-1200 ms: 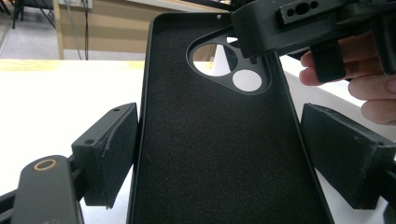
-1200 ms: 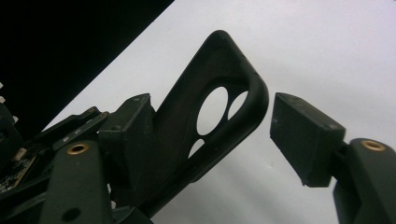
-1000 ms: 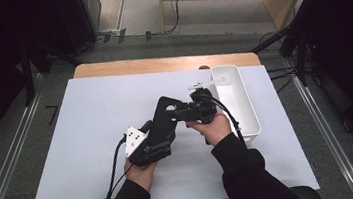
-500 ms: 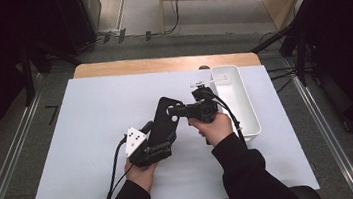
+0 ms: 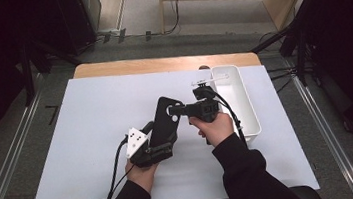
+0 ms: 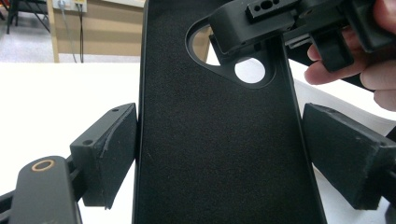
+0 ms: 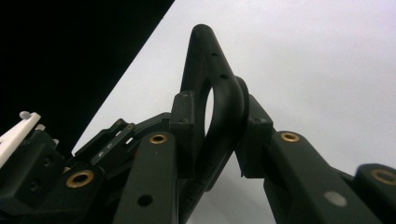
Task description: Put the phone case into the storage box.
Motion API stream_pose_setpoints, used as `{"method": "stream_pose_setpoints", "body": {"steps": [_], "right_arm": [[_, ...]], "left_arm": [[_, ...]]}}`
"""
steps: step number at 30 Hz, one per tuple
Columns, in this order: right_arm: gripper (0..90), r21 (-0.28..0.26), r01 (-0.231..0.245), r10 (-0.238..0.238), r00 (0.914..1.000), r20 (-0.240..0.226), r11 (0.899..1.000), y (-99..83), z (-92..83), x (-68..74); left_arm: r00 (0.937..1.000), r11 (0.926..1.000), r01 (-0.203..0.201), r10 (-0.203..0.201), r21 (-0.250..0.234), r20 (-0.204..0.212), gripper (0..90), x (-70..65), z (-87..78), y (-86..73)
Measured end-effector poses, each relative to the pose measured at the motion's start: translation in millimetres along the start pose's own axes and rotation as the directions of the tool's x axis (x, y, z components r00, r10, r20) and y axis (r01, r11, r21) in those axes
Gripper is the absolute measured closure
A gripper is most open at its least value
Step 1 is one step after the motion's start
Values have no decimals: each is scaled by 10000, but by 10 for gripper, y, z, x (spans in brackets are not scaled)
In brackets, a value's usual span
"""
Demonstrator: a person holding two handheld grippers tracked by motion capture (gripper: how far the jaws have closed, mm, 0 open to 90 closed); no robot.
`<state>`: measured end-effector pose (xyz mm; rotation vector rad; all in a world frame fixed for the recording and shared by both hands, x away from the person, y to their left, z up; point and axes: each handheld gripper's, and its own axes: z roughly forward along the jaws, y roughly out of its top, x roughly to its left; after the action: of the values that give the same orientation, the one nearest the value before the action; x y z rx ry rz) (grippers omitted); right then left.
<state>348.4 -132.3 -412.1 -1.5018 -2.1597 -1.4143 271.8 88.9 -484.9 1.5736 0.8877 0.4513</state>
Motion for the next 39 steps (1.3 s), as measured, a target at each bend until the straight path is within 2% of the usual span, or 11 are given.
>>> {"method": "stream_pose_setpoints", "body": {"steps": [7,12,15,20,24,26,28,32,35,39], "right_arm": [[714,70,-193,194,9998,-80,9998,3,-4,-2],[722,113,-308,310,9993,-194,9995,4,-5,-3],[726,151,-299,302,9993,-241,9994,6,-6,1],[732,226,-202,206,9996,-186,9995,9,-9,18],[746,212,-158,162,9996,-222,9997,15,-21,43],[750,197,21,-19,10000,-77,9998,15,-29,55],[750,199,-19,21,9999,-98,9998,16,-39,52],[750,121,166,-166,9999,28,9998,16,-51,57],[750,75,298,-299,9993,209,9995,18,-70,59],[750,-96,549,-543,9971,541,9984,15,-107,63]], "left_arm": [[10000,9999,-27,27,122,19,127,2,9,-6],[9999,9996,140,-142,236,83,125,4,17,-6],[9999,9995,149,-151,281,81,124,4,17,-3],[10000,9994,-88,89,321,-28,124,-9,18,5],[9998,9988,15,-25,499,204,116,-7,28,16],[9995,9978,-78,58,655,301,106,-7,27,25],[9996,9964,-184,164,831,247,88,-6,45,32],[9997,9949,-102,80,1001,219,84,10,49,51],[9992,9936,2,-47,1129,400,85,43,48,80],[9995,9904,35,-80,1381,320,85,82,47,142]]}}
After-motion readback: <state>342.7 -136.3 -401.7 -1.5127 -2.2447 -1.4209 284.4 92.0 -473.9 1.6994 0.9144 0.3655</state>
